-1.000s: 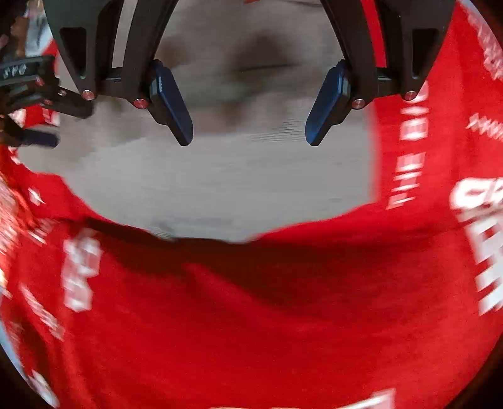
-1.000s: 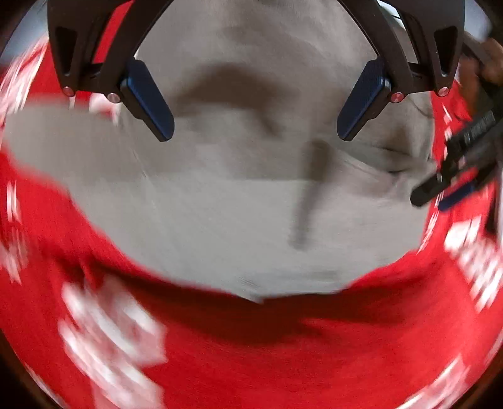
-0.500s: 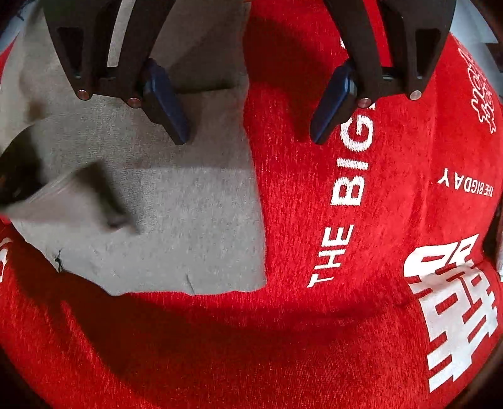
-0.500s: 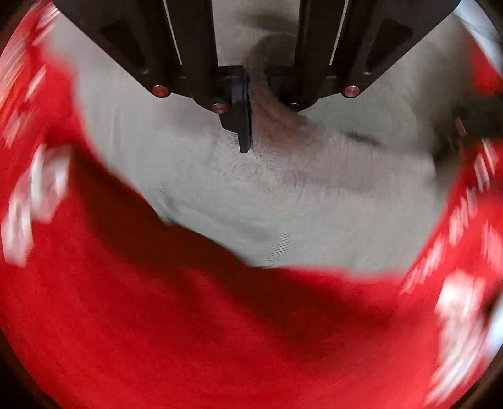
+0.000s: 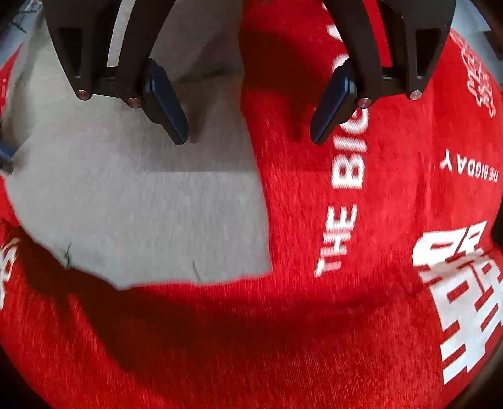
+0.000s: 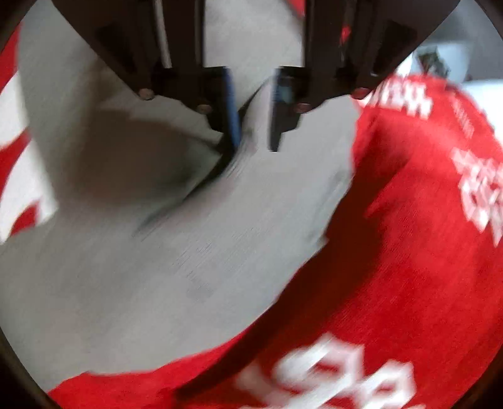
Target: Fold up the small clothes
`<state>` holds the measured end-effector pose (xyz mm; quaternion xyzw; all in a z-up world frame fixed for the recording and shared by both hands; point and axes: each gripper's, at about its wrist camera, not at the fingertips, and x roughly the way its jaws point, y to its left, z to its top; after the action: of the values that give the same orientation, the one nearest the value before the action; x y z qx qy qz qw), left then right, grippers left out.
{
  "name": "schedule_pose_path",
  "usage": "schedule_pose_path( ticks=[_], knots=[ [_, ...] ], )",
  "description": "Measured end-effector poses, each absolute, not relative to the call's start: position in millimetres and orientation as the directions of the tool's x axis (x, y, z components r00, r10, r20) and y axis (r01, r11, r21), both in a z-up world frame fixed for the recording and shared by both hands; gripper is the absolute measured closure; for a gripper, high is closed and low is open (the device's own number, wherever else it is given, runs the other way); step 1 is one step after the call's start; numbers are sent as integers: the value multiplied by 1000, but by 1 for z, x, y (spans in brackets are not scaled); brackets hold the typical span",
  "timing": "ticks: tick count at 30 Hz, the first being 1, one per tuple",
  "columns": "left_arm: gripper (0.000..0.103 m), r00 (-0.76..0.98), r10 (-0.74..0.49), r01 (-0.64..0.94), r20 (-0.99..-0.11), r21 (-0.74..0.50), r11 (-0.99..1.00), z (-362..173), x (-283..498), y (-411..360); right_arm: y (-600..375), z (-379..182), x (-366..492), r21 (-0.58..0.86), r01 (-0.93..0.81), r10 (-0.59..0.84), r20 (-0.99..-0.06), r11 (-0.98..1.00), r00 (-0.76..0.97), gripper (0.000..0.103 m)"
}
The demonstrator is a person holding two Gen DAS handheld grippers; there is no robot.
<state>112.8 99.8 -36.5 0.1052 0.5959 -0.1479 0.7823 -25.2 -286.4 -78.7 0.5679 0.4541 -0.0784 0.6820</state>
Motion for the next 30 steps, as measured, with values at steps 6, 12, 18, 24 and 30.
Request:
schedule_pose_path(
  ticks=[6, 12, 18, 24, 30],
  knots=[
    [22, 91, -172, 300, -981, -138, 944, -48, 176, 114, -162, -93, 12, 791, 544, 631, -578, 279, 517, 16],
    [22, 21, -265, 279, -964, -248, 928, -63, 209, 111, -111, -132, 33, 793, 583, 661, -534, 176, 527, 18],
    [86, -21, -328, 336, -945, -315, 887, -73, 213, 100, -105, -138, 43, 768, 631, 638, -539, 106, 550, 40],
    [92, 0, -375, 392, -927, -345, 853, -56, 212, 111, -89, -142, 41, 806, 592, 697, -433, 16, 571, 97],
    [92, 3, -308, 413, -951, -280, 867, -66, 217, 128, -64, -151, 54, 797, 589, 723, -485, 134, 492, 96]
  ],
)
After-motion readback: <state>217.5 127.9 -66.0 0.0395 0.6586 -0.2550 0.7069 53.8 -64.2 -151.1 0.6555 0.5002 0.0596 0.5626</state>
